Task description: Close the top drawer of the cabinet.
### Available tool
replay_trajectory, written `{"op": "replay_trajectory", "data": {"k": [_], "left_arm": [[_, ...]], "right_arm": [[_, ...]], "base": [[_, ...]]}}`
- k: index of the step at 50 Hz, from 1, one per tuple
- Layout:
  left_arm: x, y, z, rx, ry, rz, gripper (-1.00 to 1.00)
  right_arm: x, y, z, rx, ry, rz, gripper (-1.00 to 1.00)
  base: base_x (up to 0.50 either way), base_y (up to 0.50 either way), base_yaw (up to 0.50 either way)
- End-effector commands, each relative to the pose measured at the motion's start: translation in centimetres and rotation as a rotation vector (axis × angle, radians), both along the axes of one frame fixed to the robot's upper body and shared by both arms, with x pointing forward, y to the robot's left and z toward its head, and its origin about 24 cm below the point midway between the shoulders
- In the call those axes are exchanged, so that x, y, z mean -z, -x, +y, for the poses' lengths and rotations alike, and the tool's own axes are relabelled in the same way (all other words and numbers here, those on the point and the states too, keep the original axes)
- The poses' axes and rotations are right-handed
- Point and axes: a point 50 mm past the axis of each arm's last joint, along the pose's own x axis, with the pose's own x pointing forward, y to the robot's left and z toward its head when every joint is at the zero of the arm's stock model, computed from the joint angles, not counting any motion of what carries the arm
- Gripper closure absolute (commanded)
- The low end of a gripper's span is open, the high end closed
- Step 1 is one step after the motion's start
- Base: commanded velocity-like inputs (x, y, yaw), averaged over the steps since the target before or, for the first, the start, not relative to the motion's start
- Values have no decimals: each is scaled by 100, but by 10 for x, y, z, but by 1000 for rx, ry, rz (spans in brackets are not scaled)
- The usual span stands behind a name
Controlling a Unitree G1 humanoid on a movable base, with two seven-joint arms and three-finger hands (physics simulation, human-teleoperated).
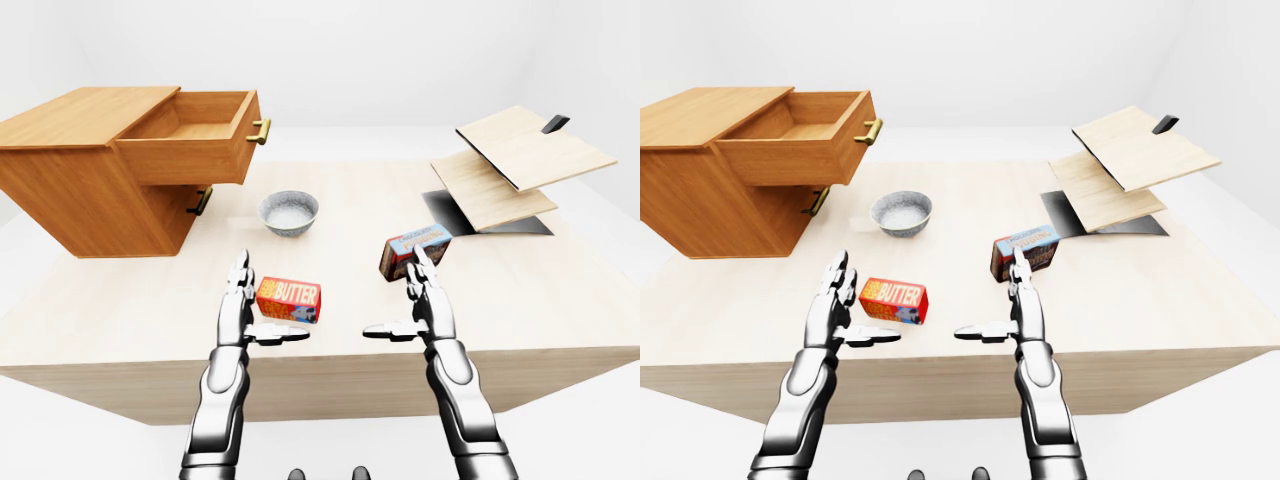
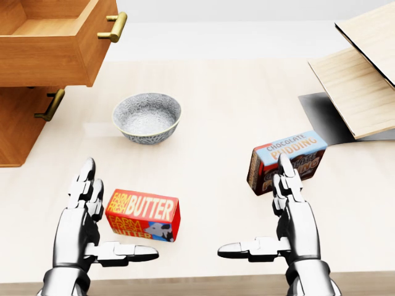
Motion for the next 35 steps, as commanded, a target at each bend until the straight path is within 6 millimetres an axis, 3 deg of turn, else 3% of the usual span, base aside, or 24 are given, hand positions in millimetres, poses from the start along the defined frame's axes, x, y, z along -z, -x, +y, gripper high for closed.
{"op": "replay_trajectory", "data": {"k": [1, 16, 28, 35], "left_arm": [[-4, 1, 7, -3, -5, -10, -100], [-9, 1, 7, -2, -8, -28, -100], [-28, 4, 9, 6, -29, -95, -100], [-36, 5, 12, 2, -26, -117, -100]], "right_arm": [[-7, 2, -8, 3, 17, -7, -100], [-13, 3, -8, -1, 31, -23, -100], [-23, -1, -9, 2, 48, -46, -100], [-39, 0, -7, 2, 50, -113, -100]], "base": [[0, 0, 0], [0, 0, 0], [0, 0, 0], [0, 0, 0]]}}
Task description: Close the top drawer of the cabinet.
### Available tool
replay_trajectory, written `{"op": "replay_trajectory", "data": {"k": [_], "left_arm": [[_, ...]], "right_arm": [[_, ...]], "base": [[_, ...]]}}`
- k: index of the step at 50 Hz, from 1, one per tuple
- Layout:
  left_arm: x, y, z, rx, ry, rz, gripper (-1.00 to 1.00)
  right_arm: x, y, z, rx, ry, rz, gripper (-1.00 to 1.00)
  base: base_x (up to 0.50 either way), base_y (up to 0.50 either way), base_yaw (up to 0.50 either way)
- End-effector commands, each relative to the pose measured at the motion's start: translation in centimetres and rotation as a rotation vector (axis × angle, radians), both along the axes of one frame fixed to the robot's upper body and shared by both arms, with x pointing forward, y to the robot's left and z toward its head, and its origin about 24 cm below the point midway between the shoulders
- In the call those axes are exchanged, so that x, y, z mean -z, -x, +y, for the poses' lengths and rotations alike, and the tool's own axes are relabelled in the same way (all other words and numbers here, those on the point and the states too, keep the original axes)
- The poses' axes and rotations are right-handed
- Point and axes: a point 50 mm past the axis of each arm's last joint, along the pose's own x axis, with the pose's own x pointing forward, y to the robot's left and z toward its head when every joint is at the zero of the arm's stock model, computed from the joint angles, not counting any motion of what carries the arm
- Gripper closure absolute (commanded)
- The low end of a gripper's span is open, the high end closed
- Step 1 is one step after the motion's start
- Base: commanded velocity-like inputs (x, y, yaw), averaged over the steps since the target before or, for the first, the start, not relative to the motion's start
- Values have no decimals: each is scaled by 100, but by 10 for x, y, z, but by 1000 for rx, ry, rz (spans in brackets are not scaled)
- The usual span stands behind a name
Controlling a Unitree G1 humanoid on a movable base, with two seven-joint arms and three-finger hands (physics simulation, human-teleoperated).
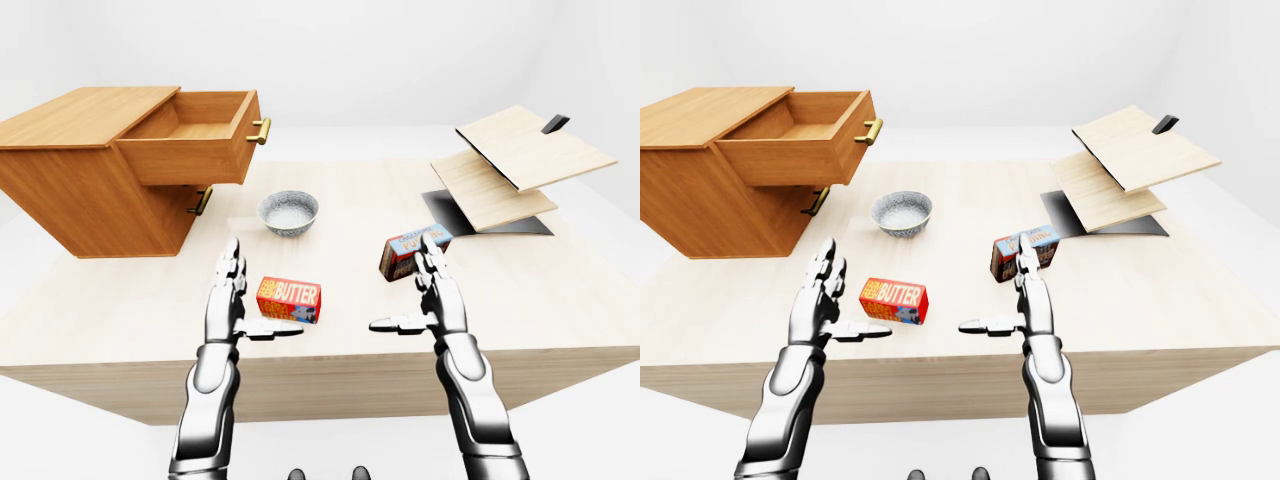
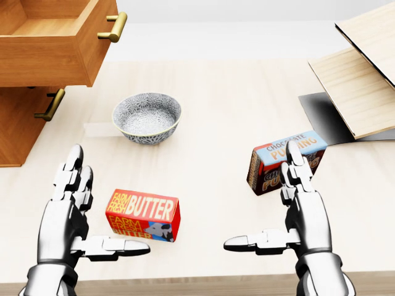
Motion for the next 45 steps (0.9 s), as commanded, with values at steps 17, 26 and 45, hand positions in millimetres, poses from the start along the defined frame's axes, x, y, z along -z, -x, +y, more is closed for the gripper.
{"op": "replay_trajectory", "data": {"k": [17, 26, 45], "left_arm": [[-94, 32, 15, 10, 26, -390, -100], [-130, 54, 22, -15, 31, -575, -100], [-146, 70, 24, -28, 12, -665, -100]], "right_arm": [[-53, 1, -1, 5, 27, -226, -100], [-70, 6, -5, 15, 32, -302, -100], [-73, 12, -3, 14, 63, -316, -100]], "base": [[0, 0, 0], [0, 0, 0], [0, 3, 0]]}}
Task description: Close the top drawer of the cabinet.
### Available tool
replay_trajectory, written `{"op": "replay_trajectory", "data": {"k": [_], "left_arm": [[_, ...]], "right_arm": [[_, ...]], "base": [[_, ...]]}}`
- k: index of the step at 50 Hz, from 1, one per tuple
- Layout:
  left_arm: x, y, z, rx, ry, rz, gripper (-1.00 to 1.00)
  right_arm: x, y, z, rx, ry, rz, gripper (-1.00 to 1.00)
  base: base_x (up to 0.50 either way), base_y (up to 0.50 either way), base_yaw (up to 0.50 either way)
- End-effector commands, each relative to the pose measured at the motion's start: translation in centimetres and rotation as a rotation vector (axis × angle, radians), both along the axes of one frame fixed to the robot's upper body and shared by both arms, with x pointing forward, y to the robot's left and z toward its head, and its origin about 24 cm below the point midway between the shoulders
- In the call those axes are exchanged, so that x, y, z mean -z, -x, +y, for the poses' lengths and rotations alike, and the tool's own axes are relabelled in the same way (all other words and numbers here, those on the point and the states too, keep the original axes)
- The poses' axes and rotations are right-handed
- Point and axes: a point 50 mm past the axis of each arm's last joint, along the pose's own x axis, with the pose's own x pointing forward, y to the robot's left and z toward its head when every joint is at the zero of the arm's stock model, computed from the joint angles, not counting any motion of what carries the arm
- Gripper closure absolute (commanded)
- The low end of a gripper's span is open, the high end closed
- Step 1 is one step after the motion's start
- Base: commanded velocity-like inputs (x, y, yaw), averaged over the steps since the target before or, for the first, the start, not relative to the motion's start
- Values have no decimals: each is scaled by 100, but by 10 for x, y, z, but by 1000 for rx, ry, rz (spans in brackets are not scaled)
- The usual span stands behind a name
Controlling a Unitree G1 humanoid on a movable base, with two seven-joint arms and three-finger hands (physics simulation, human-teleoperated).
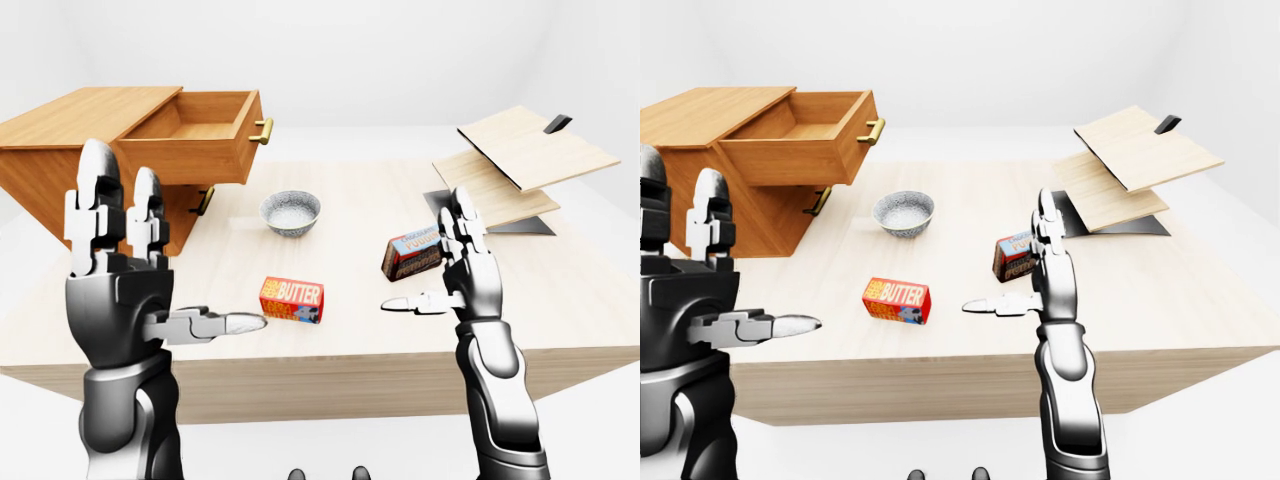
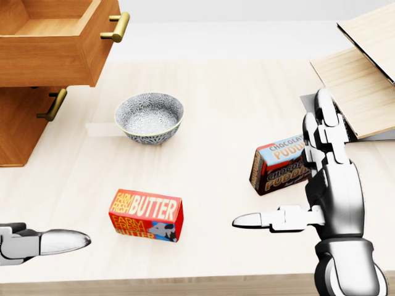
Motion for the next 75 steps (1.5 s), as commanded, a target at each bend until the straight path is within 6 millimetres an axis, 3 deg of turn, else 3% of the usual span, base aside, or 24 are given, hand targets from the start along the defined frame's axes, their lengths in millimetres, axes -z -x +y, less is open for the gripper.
{"op": "replay_trajectory", "data": {"k": [1, 15, 27, 38, 49, 75], "left_arm": [[-10, 10, 2, -12, -10, -56, -100], [-5, 8, -2, -3, -26, -28, -100], [-13, 13, -4, -2, -27, -73, -100], [-7, 10, -5, 0, -36, -39, -100], [-14, 18, -7, -2, -45, -78, -100], [-11, 14, -8, 6, -49, -59, -100]], "right_arm": [[-2, 6, 3, -3, 30, -11, -100], [-2, 5, 2, -4, 3, -10, -100], [-8, 8, 2, -25, -12, -38, -100], [-4, 10, 1, -34, -14, -19, -100], [0, 12, 2, -58, -14, -3, -100], [0, 12, 5, -69, 0, 0, -100]], "base": [[0, 50, 0], [0, 48, 0], [0, 0, 0], [0, 0, 0], [0, 0, 0], [21, 0, 0]]}}
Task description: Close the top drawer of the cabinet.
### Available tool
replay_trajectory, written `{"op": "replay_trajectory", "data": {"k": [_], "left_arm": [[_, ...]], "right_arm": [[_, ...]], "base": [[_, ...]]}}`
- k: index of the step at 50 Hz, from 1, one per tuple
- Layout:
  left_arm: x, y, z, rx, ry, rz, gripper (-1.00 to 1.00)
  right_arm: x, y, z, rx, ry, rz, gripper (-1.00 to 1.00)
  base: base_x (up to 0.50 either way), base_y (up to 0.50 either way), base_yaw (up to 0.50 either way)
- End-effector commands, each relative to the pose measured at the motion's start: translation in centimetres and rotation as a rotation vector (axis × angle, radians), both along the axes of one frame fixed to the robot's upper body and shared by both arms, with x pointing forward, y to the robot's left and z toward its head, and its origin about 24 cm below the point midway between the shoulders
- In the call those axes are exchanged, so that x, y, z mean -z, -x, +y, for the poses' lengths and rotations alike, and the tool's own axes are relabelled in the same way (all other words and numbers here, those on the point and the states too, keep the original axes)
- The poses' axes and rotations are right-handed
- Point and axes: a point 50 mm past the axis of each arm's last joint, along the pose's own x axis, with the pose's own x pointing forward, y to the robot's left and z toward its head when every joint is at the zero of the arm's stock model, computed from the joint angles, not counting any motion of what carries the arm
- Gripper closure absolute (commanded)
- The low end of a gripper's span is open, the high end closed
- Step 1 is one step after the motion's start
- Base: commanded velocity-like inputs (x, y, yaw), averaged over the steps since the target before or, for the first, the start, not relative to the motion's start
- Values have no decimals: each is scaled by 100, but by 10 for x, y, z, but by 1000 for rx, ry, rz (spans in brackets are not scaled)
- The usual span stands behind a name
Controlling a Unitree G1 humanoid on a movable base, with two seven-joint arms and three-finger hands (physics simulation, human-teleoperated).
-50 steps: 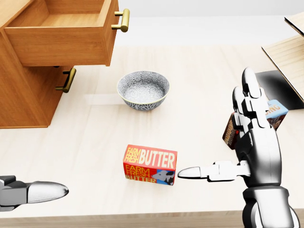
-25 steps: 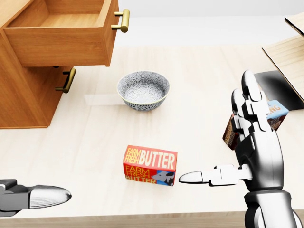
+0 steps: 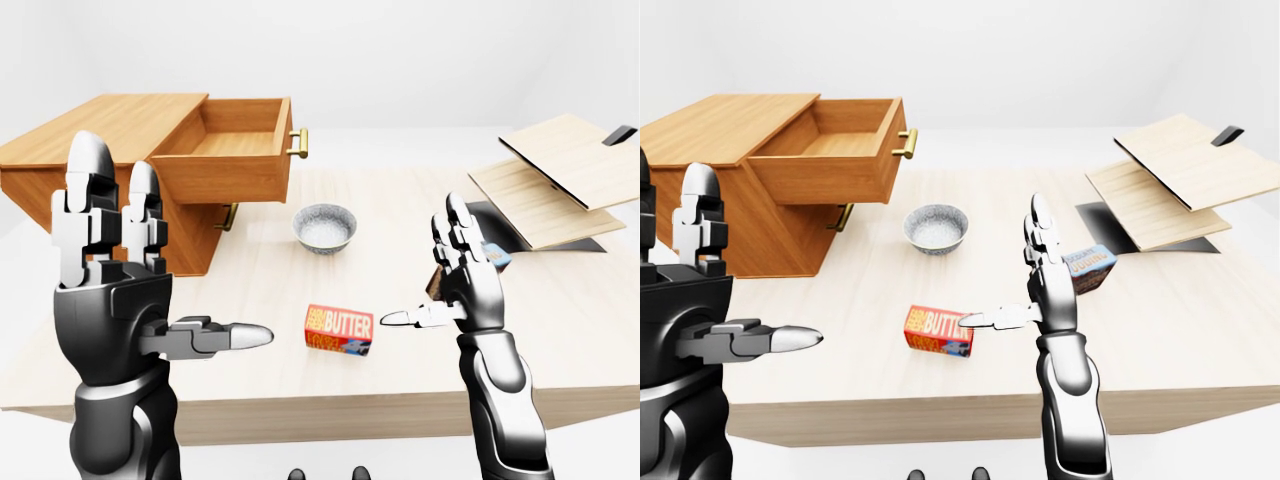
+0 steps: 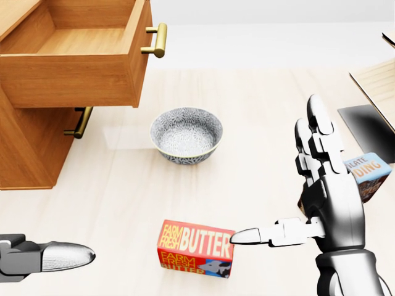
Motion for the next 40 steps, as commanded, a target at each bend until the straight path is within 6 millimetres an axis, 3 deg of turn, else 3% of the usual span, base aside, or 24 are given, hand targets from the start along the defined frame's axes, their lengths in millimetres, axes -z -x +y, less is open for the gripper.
{"op": "replay_trajectory", "data": {"k": [1, 15, 21, 32, 40], "left_arm": [[-2, 0, -1, 4, -3, -12, -100], [3, -2, -1, 5, -5, 17, -100], [-5, -1, -3, 9, -15, -27, -100], [-31, -23, -39, 91, -93, -150, -100], [-47, -62, -68, 120, -146, -165, -100]], "right_arm": [[0, -1, 1, 2, 4, 0, -100], [6, -5, 0, 35, 19, 26, -100], [3, -2, 1, 28, 28, 15, -100], [7, 0, -1, 31, 19, 32, -100], [11, 2, -6, 35, 8, 48, -100]], "base": [[23, 0, 0], [18, 0, 0], [0, 0, 0], [0, 0, 0], [0, 0, 0]]}}
